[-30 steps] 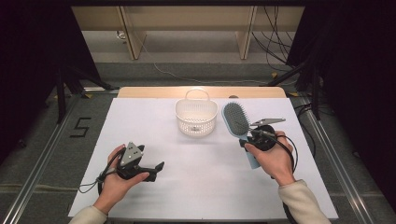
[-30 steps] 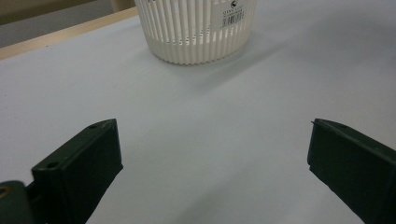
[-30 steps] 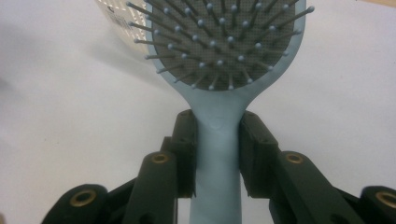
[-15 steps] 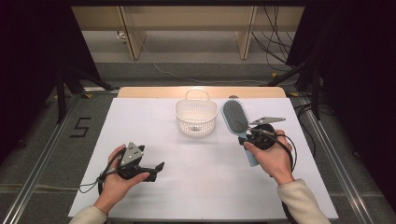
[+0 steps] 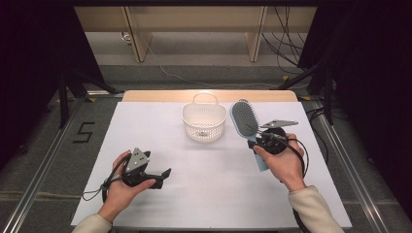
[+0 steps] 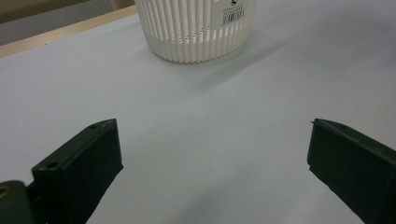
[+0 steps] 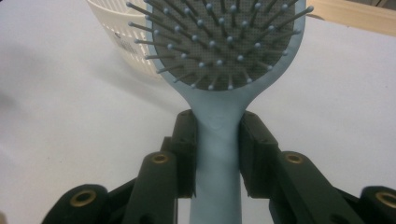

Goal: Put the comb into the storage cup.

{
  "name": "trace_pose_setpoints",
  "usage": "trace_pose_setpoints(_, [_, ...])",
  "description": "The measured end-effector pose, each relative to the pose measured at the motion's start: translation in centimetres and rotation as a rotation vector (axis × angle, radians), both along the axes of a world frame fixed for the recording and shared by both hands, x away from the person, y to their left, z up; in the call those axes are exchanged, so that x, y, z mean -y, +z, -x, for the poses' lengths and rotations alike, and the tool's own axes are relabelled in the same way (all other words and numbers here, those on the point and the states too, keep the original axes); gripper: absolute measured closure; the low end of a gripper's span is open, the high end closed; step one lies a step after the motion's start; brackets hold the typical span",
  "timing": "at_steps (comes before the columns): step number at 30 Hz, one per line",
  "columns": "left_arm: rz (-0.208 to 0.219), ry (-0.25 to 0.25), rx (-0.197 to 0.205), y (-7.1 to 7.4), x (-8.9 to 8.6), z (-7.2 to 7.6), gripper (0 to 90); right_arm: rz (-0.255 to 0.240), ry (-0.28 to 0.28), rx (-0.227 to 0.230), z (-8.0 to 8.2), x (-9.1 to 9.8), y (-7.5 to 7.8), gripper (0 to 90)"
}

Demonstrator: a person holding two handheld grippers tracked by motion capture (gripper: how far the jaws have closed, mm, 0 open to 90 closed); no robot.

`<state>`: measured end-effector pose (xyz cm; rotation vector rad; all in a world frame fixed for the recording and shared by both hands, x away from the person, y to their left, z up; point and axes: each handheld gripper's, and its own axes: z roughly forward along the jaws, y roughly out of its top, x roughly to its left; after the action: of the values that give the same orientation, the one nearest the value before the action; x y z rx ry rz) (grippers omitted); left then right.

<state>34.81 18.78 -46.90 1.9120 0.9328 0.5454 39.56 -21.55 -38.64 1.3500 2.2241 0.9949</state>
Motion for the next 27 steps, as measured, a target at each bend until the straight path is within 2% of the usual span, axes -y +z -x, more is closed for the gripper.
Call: trace_pose_setpoints(27, [-0.002,-0.001,0.0,0.0,0.0,0.0,2.5,-0.042,0.003,0.083,-0.3,-0.5,1.4,70.5])
